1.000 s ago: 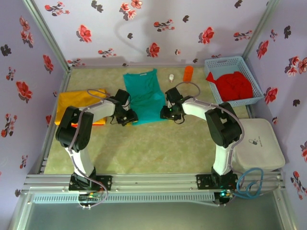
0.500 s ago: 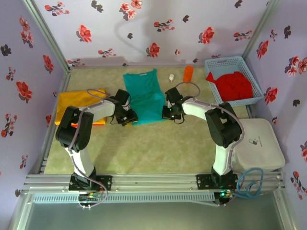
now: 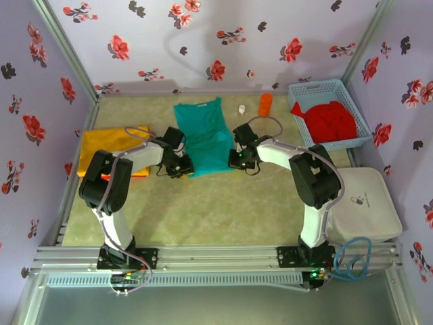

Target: Fold and stack the t-shirts

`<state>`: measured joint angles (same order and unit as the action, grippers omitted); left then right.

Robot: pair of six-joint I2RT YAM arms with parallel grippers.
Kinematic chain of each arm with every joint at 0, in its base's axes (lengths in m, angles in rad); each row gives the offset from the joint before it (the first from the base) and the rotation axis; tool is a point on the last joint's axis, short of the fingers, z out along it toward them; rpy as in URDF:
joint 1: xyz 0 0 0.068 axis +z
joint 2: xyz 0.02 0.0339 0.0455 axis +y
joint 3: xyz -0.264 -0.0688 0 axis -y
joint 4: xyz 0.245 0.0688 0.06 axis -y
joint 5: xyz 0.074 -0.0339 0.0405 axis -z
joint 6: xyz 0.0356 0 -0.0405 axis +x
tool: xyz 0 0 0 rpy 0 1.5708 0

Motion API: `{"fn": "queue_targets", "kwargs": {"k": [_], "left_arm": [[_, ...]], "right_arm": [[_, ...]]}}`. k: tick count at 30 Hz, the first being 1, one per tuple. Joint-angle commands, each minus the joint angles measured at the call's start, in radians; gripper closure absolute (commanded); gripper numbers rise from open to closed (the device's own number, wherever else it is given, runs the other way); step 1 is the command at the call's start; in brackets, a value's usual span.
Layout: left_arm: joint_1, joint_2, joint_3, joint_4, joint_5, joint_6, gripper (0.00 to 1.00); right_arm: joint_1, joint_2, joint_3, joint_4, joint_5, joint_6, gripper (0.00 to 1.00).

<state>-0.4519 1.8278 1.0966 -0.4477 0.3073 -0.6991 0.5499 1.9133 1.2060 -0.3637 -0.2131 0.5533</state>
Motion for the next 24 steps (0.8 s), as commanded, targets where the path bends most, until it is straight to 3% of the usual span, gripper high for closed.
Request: {"fn": "queue_targets", "kwargs": {"k": [1, 7, 18, 24], "left_arm": [[-0.006, 0.020, -0.009, -0.002, 0.019, 0.003, 0.87], [-0.007, -0.019, -0.031, -0.005, 0.014, 0.008, 1.00], [-0.013, -0.193, -0.179, -0.011, 0.019, 0.018, 1.00], [-0.060, -0.328, -0.287, -0.017, 0.024, -0.010, 1.00]], "right_arm": [[0.005, -0.021, 0.005, 0.011, 0.007, 0.016, 1.00], [0.005, -0.061, -0.022, 0.011, 0.006, 0.027, 1.00], [0.013, -0.194, -0.140, 0.009, -0.027, 0.064, 1.00], [0.054, -0.288, -0.240, -0.003, -0.017, 0.085, 1.00]]}}
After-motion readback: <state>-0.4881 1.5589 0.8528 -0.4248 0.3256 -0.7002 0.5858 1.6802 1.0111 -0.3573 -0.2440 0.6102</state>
